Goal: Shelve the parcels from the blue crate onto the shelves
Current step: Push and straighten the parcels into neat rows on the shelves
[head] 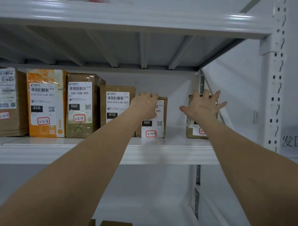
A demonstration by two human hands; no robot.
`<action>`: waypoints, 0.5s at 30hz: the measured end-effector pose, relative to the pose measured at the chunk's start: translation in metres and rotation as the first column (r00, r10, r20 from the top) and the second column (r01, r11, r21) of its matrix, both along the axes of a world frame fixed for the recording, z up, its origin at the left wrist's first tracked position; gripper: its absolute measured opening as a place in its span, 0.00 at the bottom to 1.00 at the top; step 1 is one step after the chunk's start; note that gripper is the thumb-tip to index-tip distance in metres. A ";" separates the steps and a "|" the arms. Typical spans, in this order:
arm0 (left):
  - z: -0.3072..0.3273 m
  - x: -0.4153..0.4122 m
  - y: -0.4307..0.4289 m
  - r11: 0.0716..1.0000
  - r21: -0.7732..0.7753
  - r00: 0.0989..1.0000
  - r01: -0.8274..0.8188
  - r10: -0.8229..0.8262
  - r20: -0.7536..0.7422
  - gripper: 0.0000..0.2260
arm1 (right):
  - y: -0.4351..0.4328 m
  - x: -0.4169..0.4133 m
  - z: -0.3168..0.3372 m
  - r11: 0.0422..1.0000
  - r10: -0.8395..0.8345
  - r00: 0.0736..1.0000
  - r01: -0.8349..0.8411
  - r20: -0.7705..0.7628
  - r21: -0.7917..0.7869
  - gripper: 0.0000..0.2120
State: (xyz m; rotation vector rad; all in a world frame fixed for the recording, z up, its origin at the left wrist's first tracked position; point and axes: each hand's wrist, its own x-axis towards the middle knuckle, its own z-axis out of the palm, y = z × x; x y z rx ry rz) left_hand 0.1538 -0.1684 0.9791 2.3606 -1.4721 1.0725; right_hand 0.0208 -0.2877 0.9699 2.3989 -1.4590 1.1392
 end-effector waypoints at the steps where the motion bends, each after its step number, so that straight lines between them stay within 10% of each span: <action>1: -0.001 0.001 -0.001 1.000 -0.001 1.000 -0.016 0.016 0.017 0.31 | -0.002 -0.001 -0.001 0.999 0.029 0.999 -0.030 0.021 0.030 0.34; 15: -0.002 -0.002 -0.001 0.998 -0.049 0.999 -0.032 0.031 -0.027 0.30 | 0.006 0.014 0.008 0.985 0.122 0.991 -0.115 0.047 -0.128 0.21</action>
